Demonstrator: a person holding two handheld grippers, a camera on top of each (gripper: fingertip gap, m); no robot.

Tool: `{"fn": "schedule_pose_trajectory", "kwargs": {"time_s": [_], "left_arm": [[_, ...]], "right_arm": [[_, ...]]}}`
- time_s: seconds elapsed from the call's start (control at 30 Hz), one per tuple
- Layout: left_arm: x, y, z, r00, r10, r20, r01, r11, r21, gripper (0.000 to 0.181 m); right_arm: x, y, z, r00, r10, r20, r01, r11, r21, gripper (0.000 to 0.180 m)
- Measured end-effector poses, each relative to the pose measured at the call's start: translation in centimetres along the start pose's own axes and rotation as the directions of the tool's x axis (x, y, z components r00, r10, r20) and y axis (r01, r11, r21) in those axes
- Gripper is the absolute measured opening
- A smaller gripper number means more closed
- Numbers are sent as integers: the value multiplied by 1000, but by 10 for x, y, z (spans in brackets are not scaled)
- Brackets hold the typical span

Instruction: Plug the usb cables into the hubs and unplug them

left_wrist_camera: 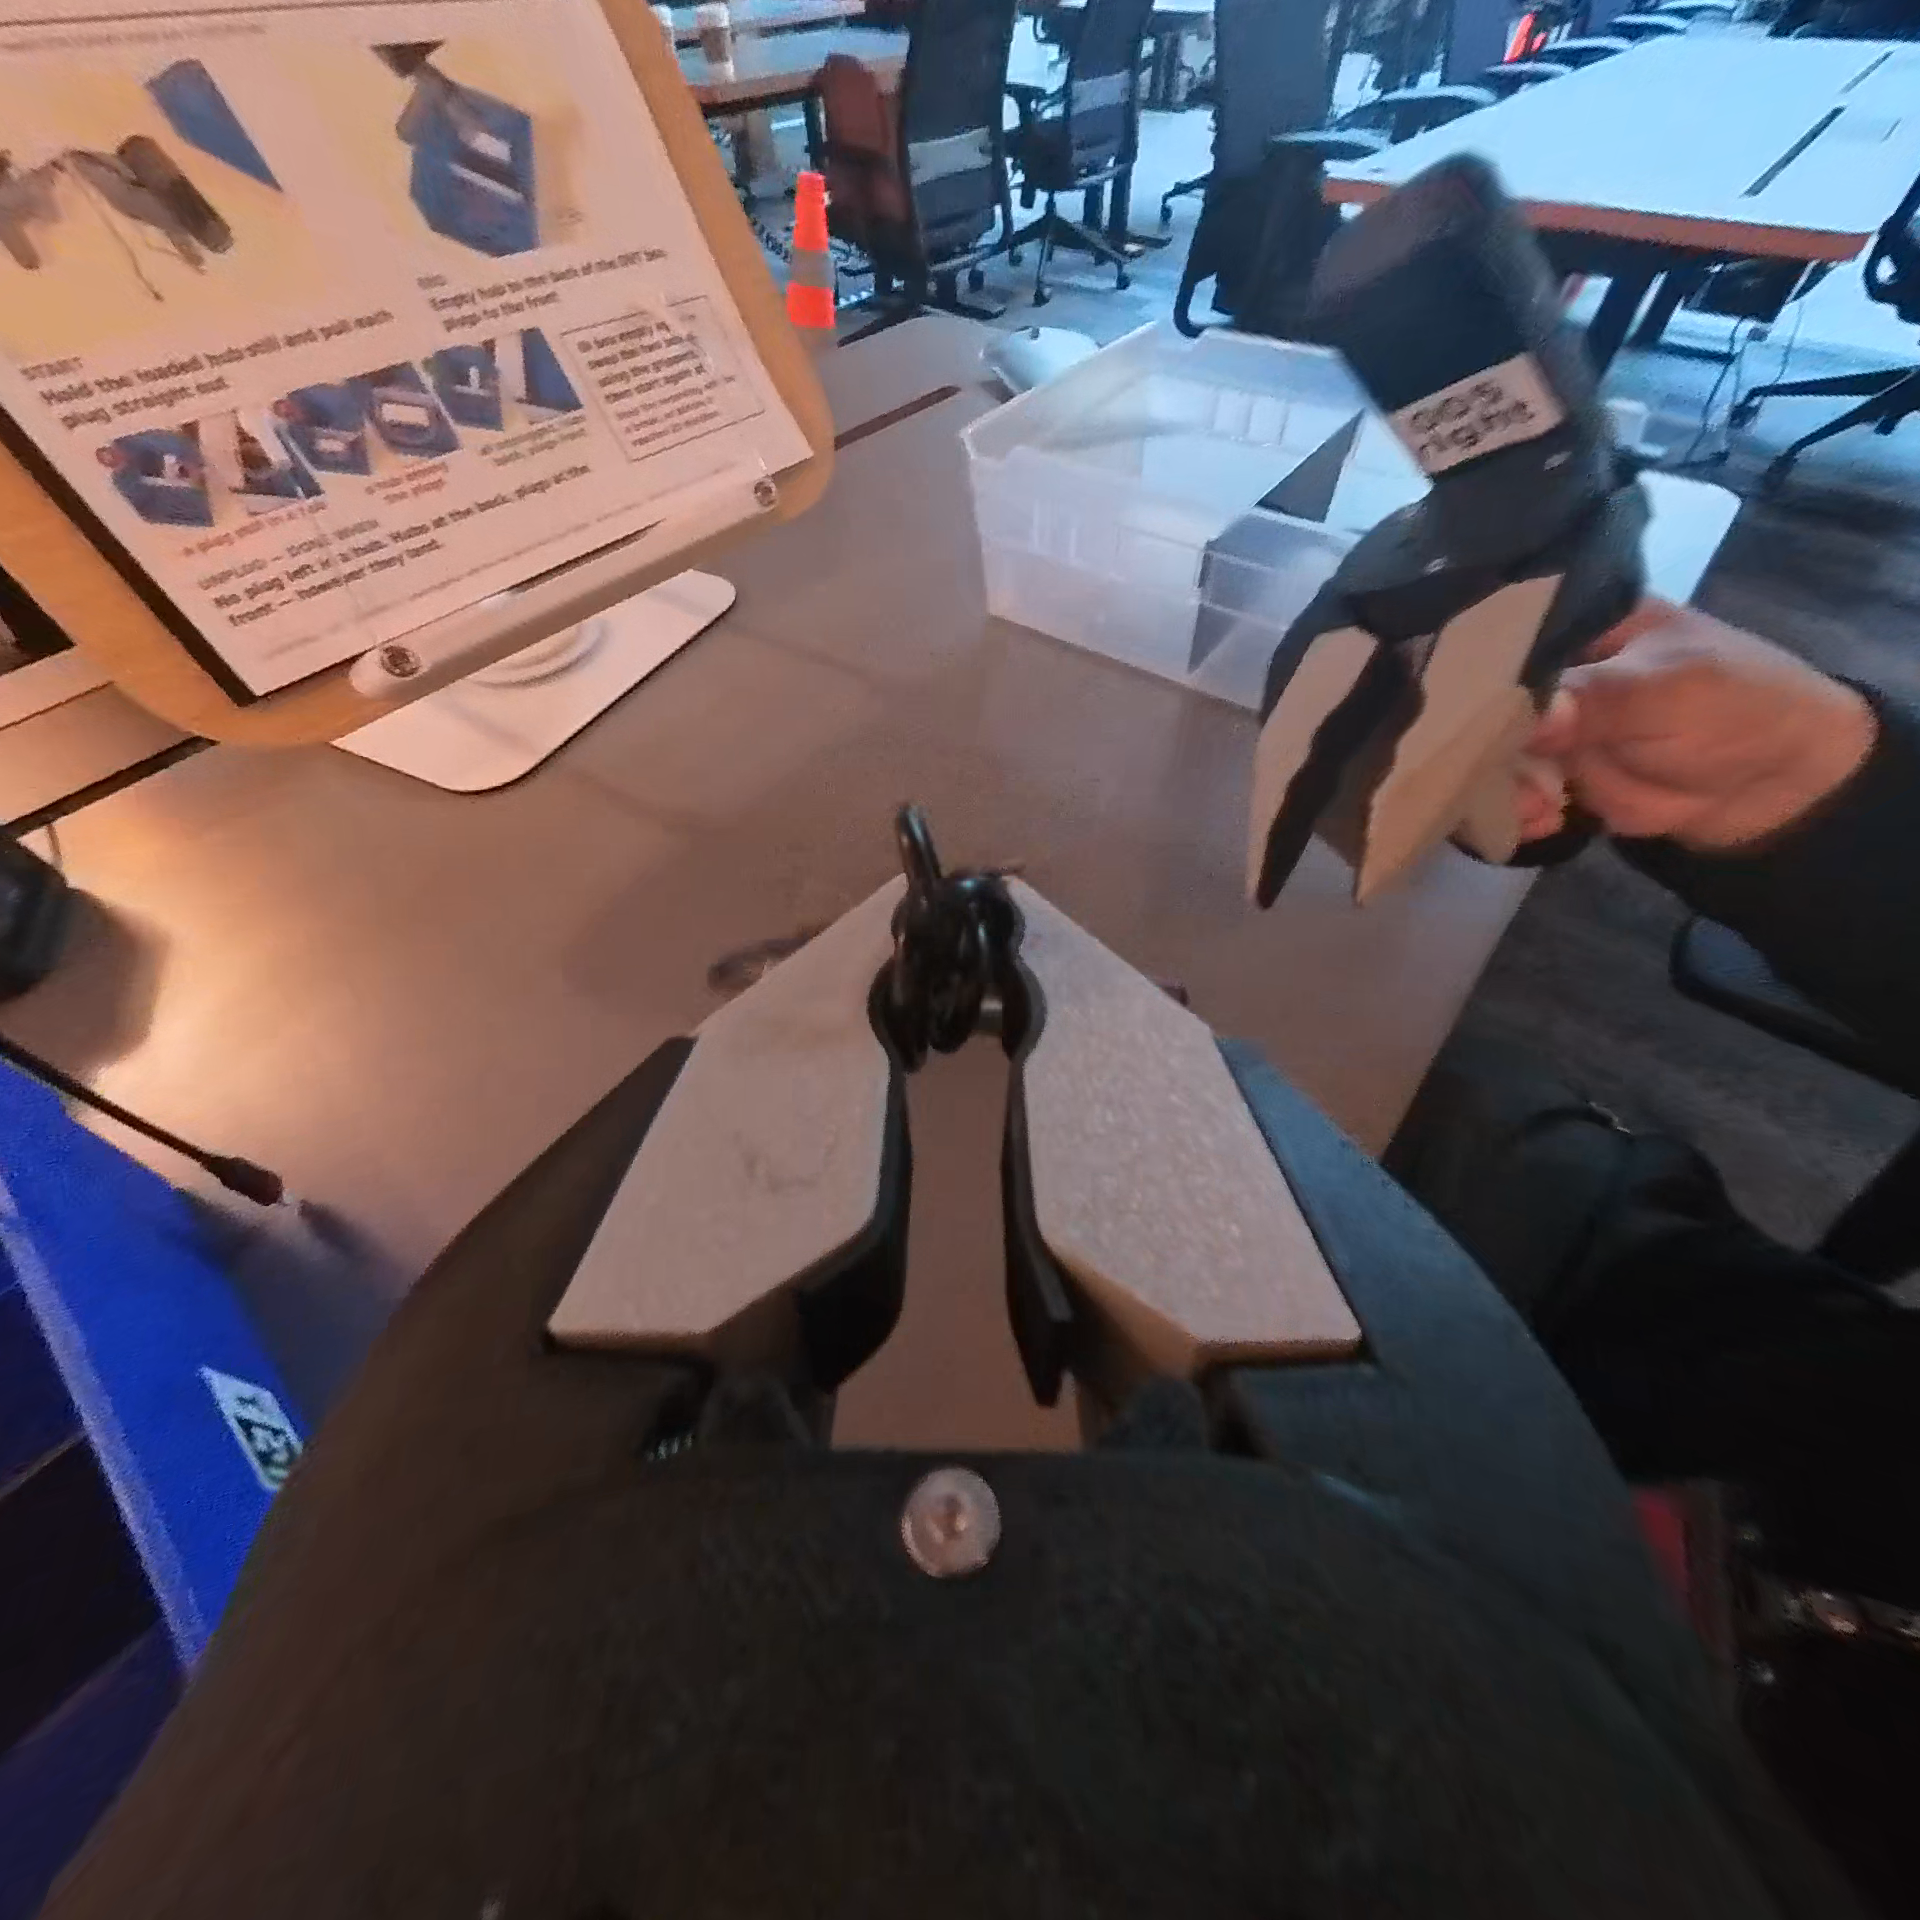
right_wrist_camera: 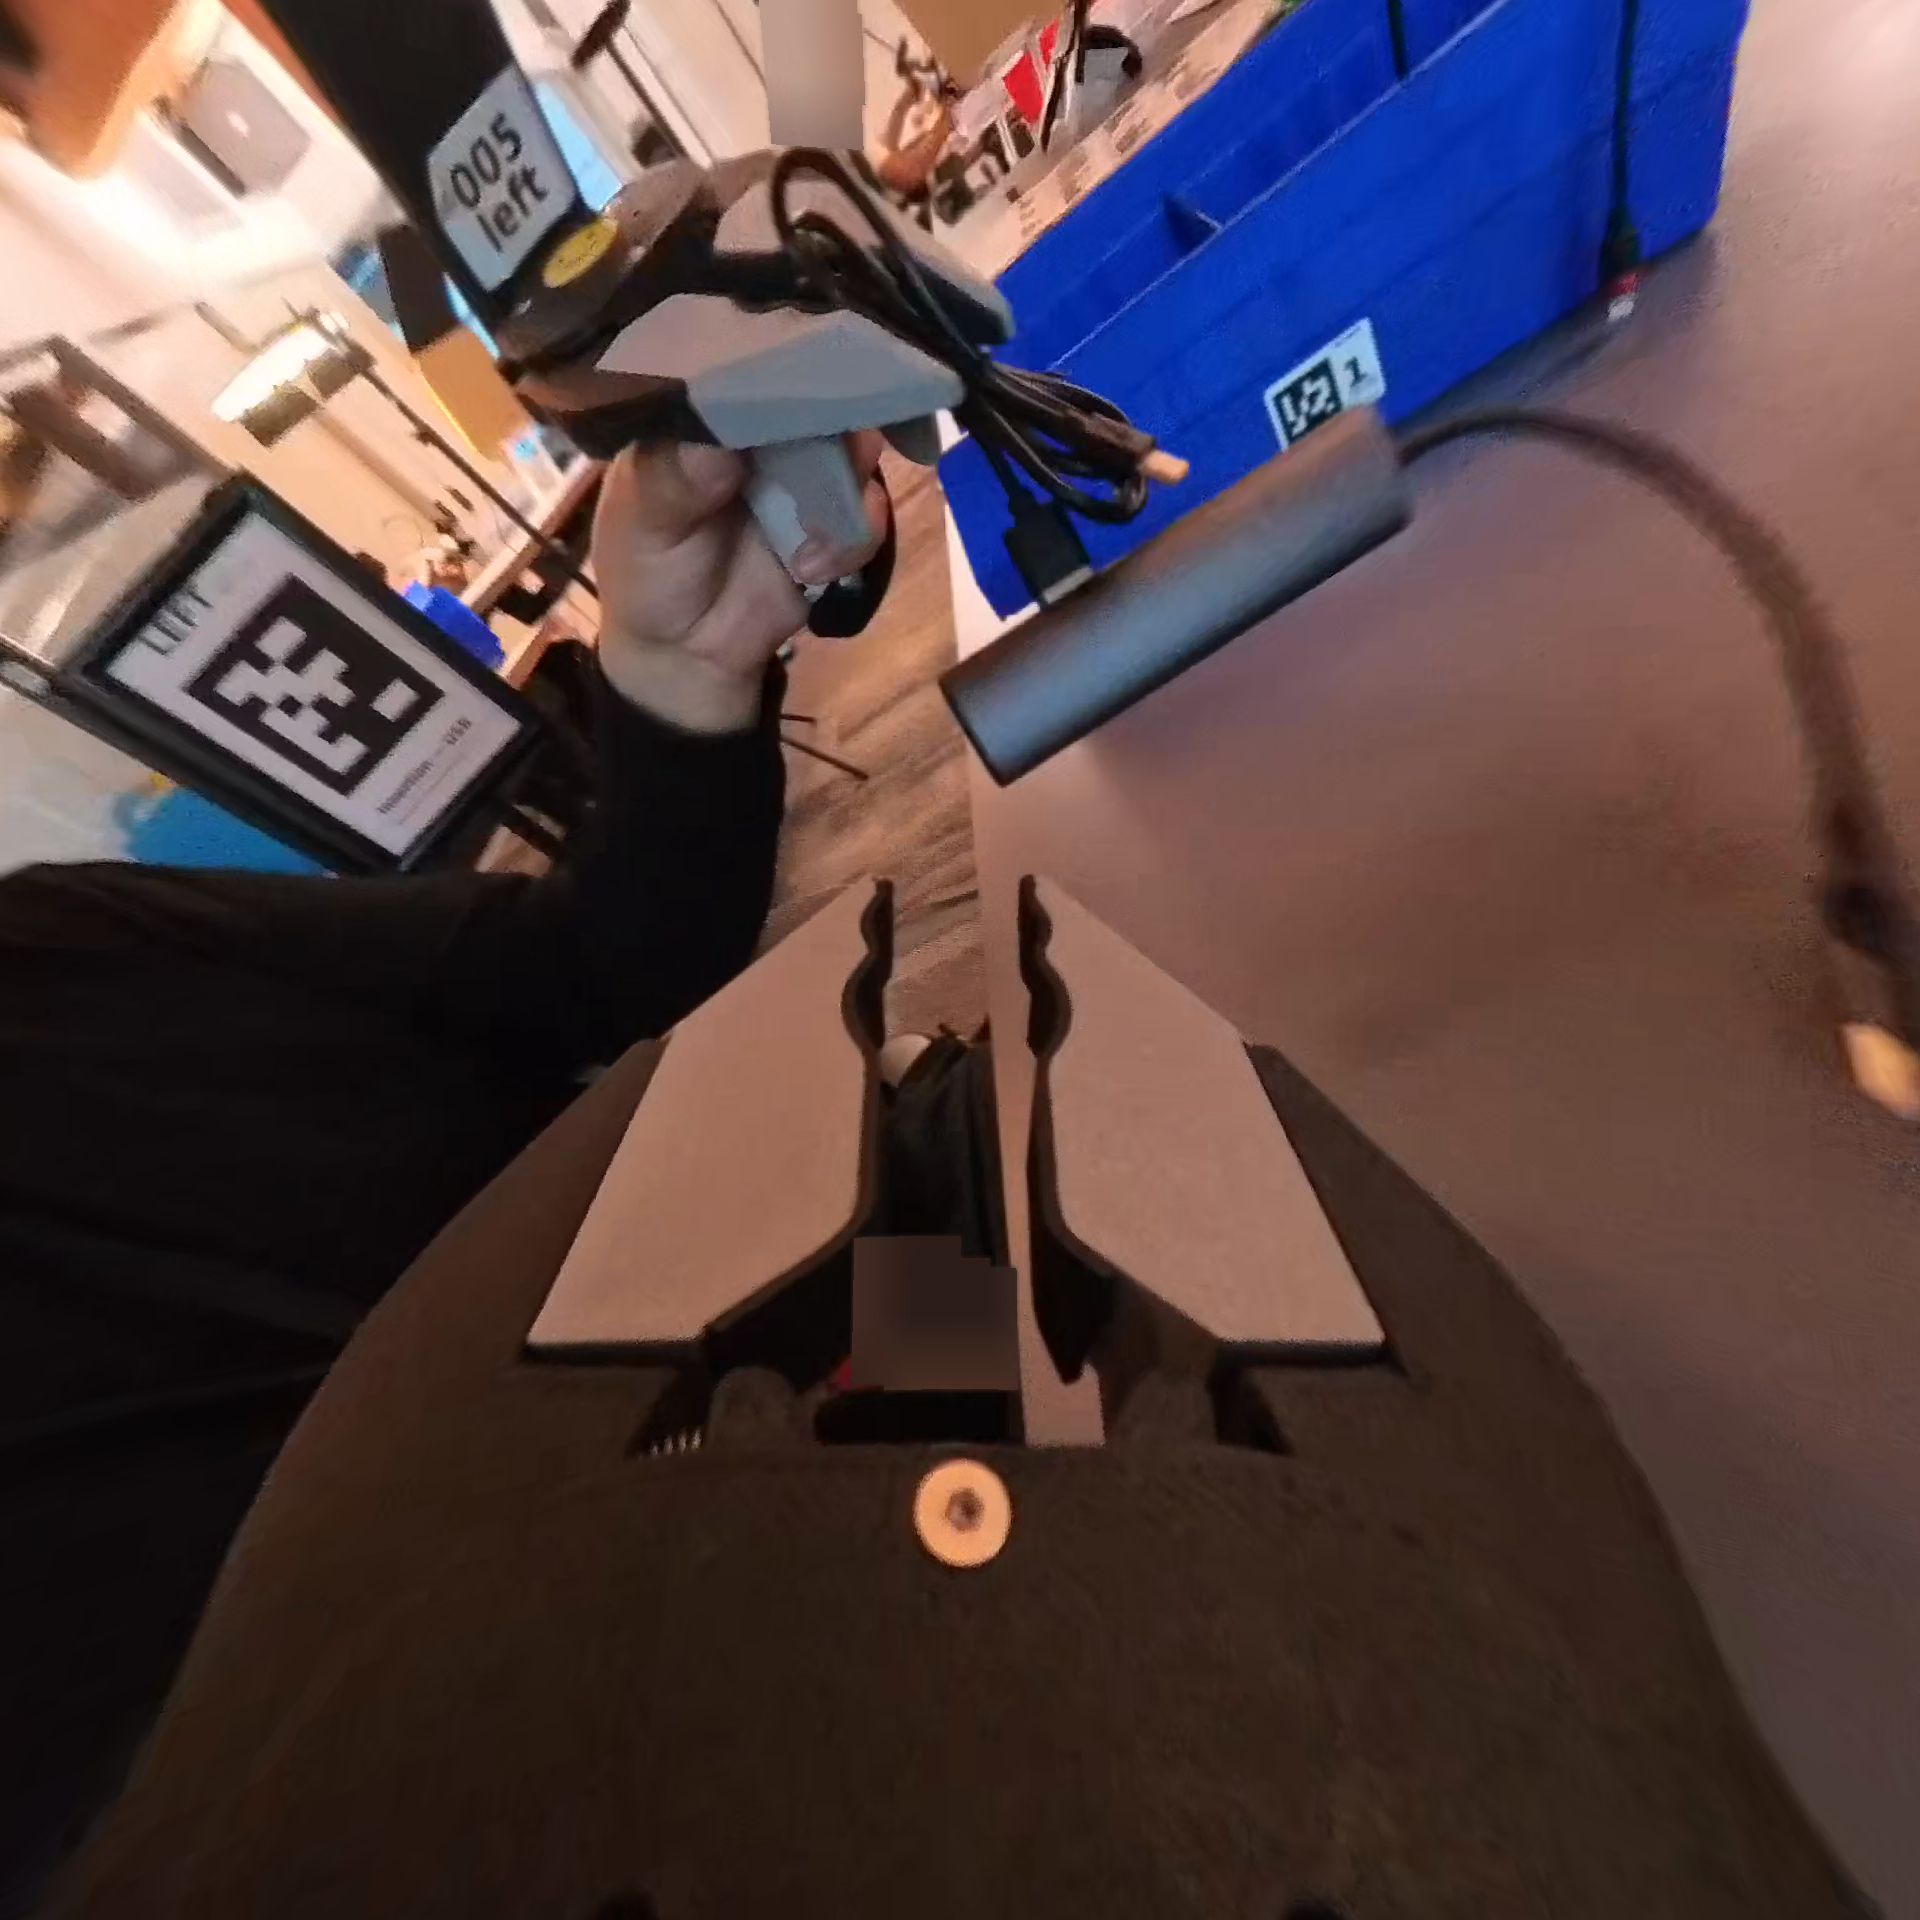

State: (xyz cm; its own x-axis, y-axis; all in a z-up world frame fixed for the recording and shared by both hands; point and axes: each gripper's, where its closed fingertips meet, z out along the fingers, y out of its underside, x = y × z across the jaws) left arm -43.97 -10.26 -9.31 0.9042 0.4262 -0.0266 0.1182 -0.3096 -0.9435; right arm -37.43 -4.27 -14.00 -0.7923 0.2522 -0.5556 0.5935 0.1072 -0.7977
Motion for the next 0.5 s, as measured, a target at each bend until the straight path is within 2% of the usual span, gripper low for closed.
{"fn": "schedule_pose_trajectory", "kwargs": {"time_s": [0.17, 0.27, 0.33, 0.47, 0.5], "left_arm": [[7, 1, 9, 999, -32, -42, 32, 999, 3, 9], [14, 1, 16, 998, -34, -43, 34, 999, -5, 9], [20, -1, 19, 998, -37, -54, 37, 999, -4, 9], [39, -6, 23, 994, -37, -101, 37, 999, -2, 9], [43, -7, 24, 994, -30, -107, 30, 1000, 2, 9]], "right_arm": [[-5, -4, 10, 985, -143, -95, 142, 990, -17, 32], [1, -9, 17, 931, -271, -243, 269, 962, -41, 46], [11, -11, 19, 833, -398, -384, 384, 916, -116, 54], [42, -16, 8, 450, -604, -658, 518, 776, -358, 58], [44, -14, 8, 404, -622, -671, 515, 761, -395, 50]]}}
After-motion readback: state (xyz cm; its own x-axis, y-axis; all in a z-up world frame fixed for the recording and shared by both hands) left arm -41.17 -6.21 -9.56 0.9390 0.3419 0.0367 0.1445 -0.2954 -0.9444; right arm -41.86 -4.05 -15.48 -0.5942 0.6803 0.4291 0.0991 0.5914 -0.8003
